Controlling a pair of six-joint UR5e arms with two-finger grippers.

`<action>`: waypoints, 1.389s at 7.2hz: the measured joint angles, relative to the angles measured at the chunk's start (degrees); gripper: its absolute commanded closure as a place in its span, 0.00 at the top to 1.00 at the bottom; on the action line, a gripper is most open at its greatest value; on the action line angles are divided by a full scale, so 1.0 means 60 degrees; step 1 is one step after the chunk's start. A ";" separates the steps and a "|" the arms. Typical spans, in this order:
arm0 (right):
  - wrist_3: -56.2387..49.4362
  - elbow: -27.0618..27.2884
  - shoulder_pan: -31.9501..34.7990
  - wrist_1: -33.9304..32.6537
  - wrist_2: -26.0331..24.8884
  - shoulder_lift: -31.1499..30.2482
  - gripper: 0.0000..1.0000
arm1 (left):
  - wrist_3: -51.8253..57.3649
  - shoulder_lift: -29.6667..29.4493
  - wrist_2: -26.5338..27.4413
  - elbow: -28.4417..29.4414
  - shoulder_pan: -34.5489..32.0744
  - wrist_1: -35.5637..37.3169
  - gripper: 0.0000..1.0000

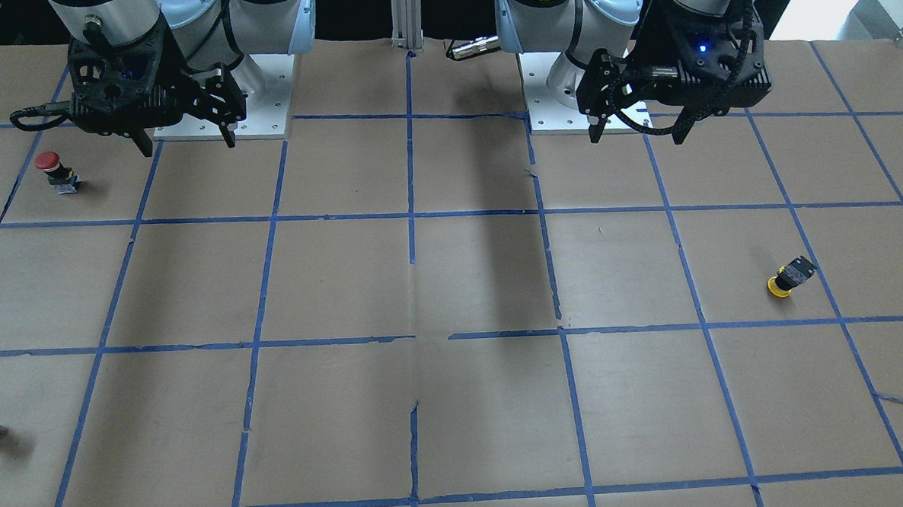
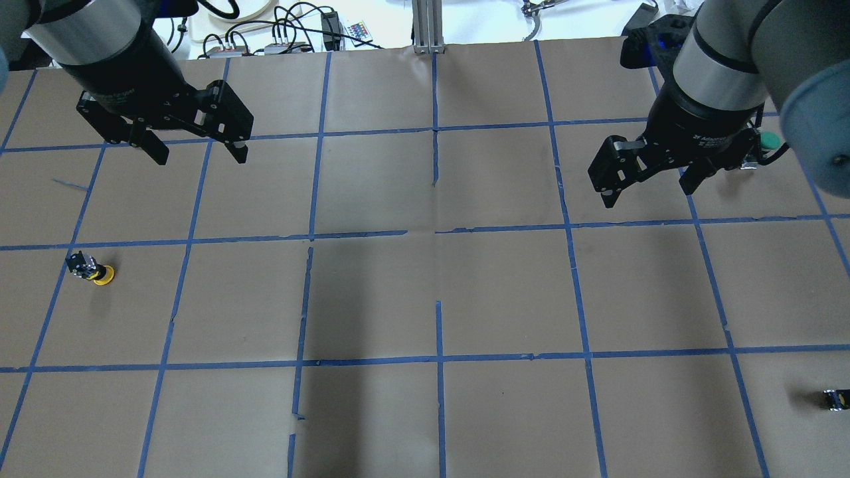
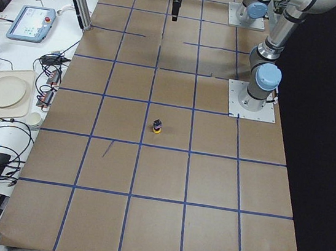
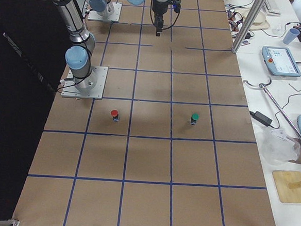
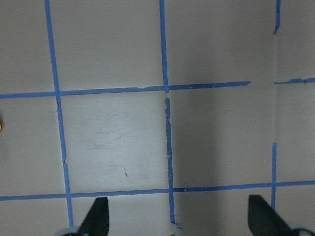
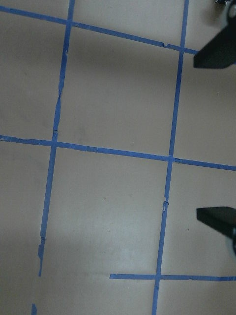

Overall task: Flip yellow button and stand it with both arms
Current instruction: 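Move the left gripper toward the yellow-capped button block, then lower the left gripper over the yellow button block and close on it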

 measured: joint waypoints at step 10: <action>-0.0033 -0.0014 -0.0036 -0.0038 0.0085 -0.0027 1.00 | 0.5985 -0.0427 0.0095 -0.0407 0.3363 0.0134 1.00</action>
